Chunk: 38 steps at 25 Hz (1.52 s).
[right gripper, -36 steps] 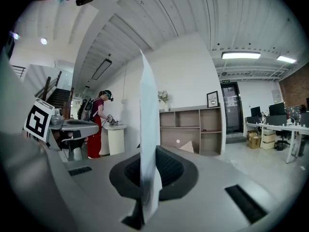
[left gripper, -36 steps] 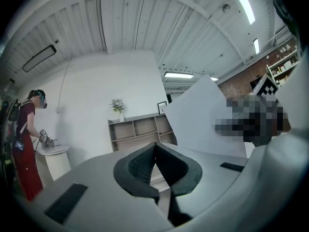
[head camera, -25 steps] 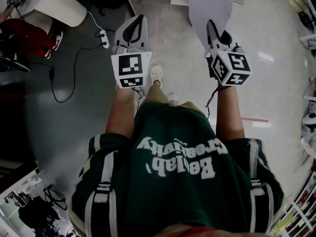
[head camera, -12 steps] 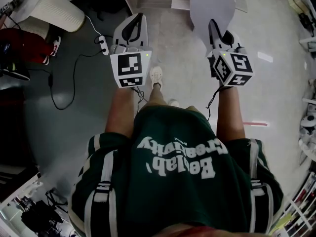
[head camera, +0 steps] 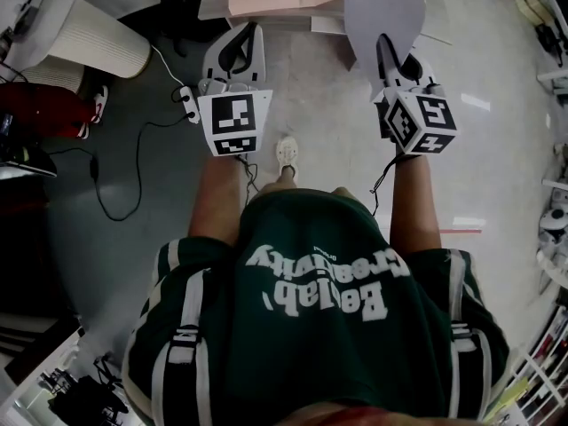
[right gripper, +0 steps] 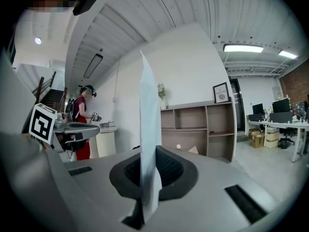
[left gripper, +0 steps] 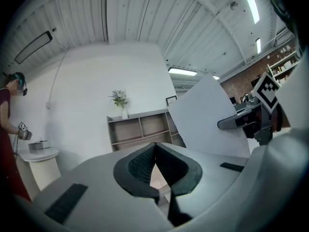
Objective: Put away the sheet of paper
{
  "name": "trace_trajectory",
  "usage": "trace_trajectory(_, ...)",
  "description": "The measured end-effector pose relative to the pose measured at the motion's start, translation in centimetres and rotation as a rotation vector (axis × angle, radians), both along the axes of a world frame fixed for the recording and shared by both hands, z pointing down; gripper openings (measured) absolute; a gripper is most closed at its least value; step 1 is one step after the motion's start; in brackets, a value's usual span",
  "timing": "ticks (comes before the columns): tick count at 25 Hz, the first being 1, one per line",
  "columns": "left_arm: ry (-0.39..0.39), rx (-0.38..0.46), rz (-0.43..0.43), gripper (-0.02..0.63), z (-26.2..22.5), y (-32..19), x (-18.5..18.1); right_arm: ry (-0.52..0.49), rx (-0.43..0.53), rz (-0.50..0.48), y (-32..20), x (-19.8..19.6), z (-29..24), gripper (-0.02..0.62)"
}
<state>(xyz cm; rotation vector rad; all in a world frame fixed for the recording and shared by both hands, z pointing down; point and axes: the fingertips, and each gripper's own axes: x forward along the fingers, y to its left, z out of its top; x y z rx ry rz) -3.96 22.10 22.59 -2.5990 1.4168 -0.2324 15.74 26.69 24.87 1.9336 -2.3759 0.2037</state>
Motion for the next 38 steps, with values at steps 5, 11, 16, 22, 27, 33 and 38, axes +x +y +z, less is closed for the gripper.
trace_trajectory(5,0.004,0.006,0.013,0.018,-0.6,-5.0,-1.5,0.002,0.000,0.006,-4.8,-1.7,-0.6,0.034)
trace_trajectory(11,0.005,0.010,0.022,0.018,-0.8,-9.7,-3.2,0.002,0.003,0.007,-9.4,-3.5,-1.0,0.034)
trace_trajectory(16,0.003,0.006,0.028,0.018,-0.4,-12.7,-4.3,-0.006,0.008,0.005,-12.5,-4.8,-0.8,0.034)
trace_trajectory(22,0.006,-0.003,0.032,0.018,-0.1,-14.5,-5.0,-0.019,0.004,0.001,-14.5,-5.8,-0.5,0.034)
trace_trajectory(27,0.003,-0.018,0.029,0.018,0.9,-15.7,-5.5,-0.029,-0.008,-0.011,-15.9,-6.3,0.3,0.034)
trace_trajectory(33,-0.006,-0.029,0.020,0.018,1.2,-17.0,-4.3,-0.046,-0.019,-0.031,-17.3,-5.4,0.6,0.034)
trace_trajectory(38,-0.022,-0.043,0.001,0.018,1.8,-19.4,-3.7,-0.071,-0.037,-0.054,-20.3,-4.7,1.6,0.034)
